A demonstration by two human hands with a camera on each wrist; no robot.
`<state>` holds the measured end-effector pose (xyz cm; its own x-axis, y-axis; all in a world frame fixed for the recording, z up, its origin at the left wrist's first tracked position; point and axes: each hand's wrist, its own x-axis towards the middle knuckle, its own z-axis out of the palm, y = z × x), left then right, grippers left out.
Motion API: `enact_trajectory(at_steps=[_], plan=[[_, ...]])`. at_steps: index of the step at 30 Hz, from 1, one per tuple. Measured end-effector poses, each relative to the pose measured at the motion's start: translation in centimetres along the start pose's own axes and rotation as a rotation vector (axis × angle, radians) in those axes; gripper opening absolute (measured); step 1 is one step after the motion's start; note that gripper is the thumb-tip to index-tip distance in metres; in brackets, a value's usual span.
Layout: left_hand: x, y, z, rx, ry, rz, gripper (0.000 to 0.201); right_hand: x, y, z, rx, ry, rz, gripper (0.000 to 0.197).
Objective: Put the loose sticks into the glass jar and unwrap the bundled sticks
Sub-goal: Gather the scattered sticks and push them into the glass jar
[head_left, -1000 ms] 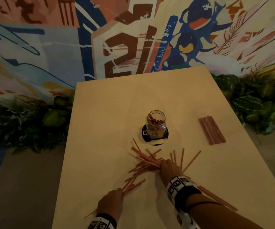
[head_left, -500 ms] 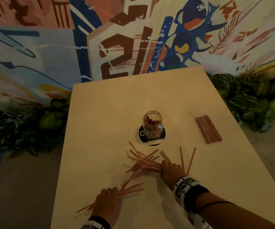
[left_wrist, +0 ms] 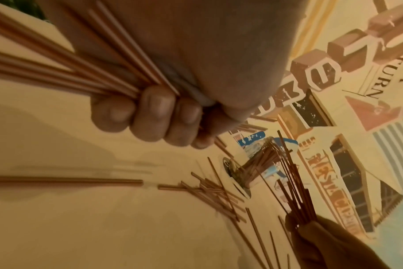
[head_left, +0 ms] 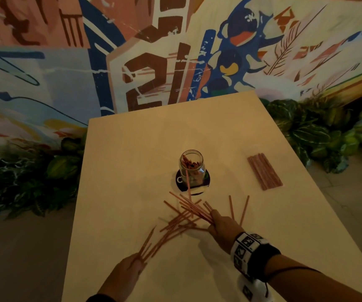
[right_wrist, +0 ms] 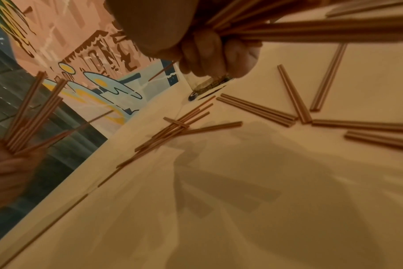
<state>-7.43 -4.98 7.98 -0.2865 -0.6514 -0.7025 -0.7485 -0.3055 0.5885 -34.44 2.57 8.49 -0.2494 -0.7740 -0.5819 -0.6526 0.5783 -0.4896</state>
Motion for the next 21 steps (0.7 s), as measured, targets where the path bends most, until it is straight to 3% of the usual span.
enact_trajectory(at_steps=[3,6,11,18,21], plan=[[-0.1,1.5,0.4,-0.14,0.004,0.035,0.018,-0.6,-0.4,0.2,0.002,-0.002,-0.028,0.02],[0.8,3.5,1.0,-0.38,0.03,-0.047,0.041,-1.3,-0.8,0.4,-0.021,-0.018,-0.098,0.009],[3.1,6.9,0.4,-0.602,0.117,0.054,0.047,-2.5,-0.9,1.0,-0.088,-0.072,-0.158,0.024],[4.2,7.8,2.5,-0.439,-0.036,0.059,0.038,-4.0,-1.0,1.1,-0.074,-0.158,-0.141,0.025],[3.1,8.1,4.4,-0.53,-0.115,0.066,0.031,-4.0,-1.0,1.3,0.003,-0.135,-0.151,0.023]])
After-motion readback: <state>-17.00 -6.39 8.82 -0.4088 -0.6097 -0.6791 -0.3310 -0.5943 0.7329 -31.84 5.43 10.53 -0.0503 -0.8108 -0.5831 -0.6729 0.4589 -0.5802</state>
